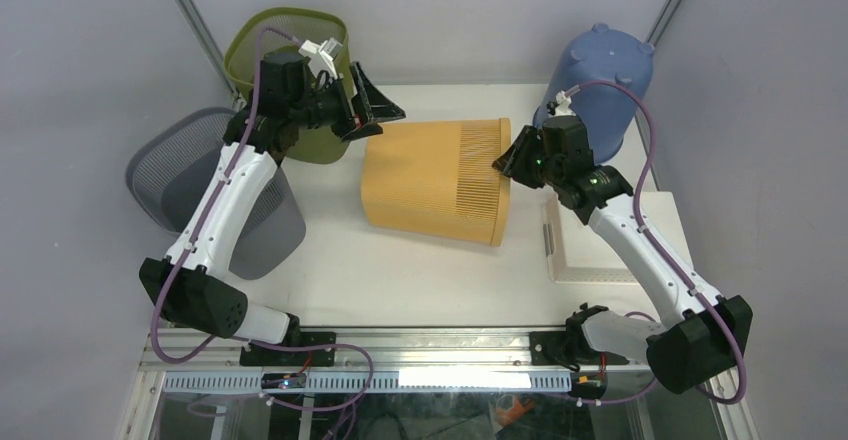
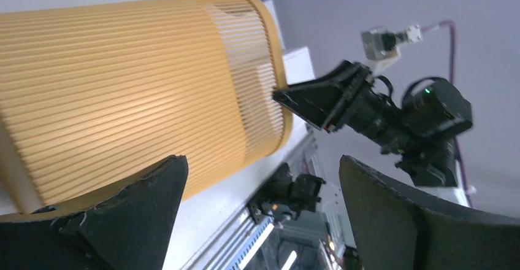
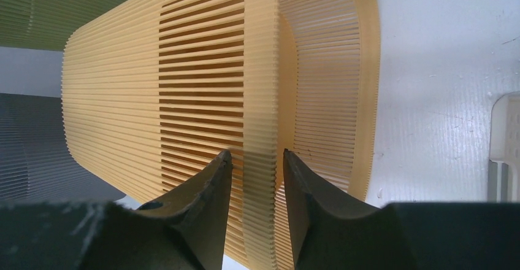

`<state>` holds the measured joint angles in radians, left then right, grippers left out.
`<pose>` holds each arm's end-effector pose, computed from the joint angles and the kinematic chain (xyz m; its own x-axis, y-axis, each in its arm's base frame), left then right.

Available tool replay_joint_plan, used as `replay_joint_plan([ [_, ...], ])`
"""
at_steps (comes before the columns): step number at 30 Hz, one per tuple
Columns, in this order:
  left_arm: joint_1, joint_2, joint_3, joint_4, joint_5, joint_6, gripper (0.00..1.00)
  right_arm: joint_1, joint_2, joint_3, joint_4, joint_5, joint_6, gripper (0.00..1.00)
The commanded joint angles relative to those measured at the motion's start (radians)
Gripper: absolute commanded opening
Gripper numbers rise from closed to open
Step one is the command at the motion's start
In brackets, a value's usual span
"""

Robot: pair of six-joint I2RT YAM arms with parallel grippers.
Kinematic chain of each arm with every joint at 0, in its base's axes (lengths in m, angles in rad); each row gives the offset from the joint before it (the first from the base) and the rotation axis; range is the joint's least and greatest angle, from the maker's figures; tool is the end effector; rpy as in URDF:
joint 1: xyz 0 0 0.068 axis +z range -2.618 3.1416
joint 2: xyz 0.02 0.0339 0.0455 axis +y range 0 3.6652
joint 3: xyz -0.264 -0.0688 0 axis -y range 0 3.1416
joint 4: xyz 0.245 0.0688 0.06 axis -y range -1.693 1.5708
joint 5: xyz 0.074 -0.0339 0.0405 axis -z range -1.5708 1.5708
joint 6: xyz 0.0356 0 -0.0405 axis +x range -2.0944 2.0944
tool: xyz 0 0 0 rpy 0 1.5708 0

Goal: Turn the large container upside down

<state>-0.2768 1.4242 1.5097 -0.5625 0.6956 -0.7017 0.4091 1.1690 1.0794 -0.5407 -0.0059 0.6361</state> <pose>0.2924 -0.1068 0.4088 -0.8262 -0.2804 -0.4886 0.2934 0.5262 -0.7982 0.2336 0.1015 0.3297 -0.6739 0.3553 -0.6478 -0.0023 0.8758 0.4827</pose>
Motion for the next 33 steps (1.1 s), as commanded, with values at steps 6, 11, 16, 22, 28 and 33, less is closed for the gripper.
replay_joint_plan([
  [6, -0.001, 0.031, 0.039, -0.298, -0.466, 0.223, 0.99, -0.01, 0.04, -0.038, -0.149, 0.032, -0.053, 0.38],
  [11, 0.0, 0.039, -0.074, -0.231, -0.443, 0.216, 0.99, -0.012, 0.051, -0.027, -0.153, 0.035, -0.061, 0.38],
  [16, 0.014, 0.05, -0.143, -0.143, -0.32, 0.224, 0.99, -0.011, 0.044, -0.035, -0.156, 0.031, -0.059, 0.38],
  [22, 0.025, 0.079, -0.191, -0.07, -0.164, 0.194, 0.97, -0.012, 0.036, 0.007, -0.201, 0.049, -0.076, 0.48],
  [28, 0.027, 0.082, -0.192, -0.061, -0.161, 0.188, 0.98, -0.009, 0.031, 0.102, -0.294, 0.109, -0.136, 0.55],
  [33, 0.027, 0.088, -0.198, -0.061, -0.155, 0.187, 0.98, 0.041, 0.091, 0.22, -0.418, 0.235, -0.181, 0.54],
])
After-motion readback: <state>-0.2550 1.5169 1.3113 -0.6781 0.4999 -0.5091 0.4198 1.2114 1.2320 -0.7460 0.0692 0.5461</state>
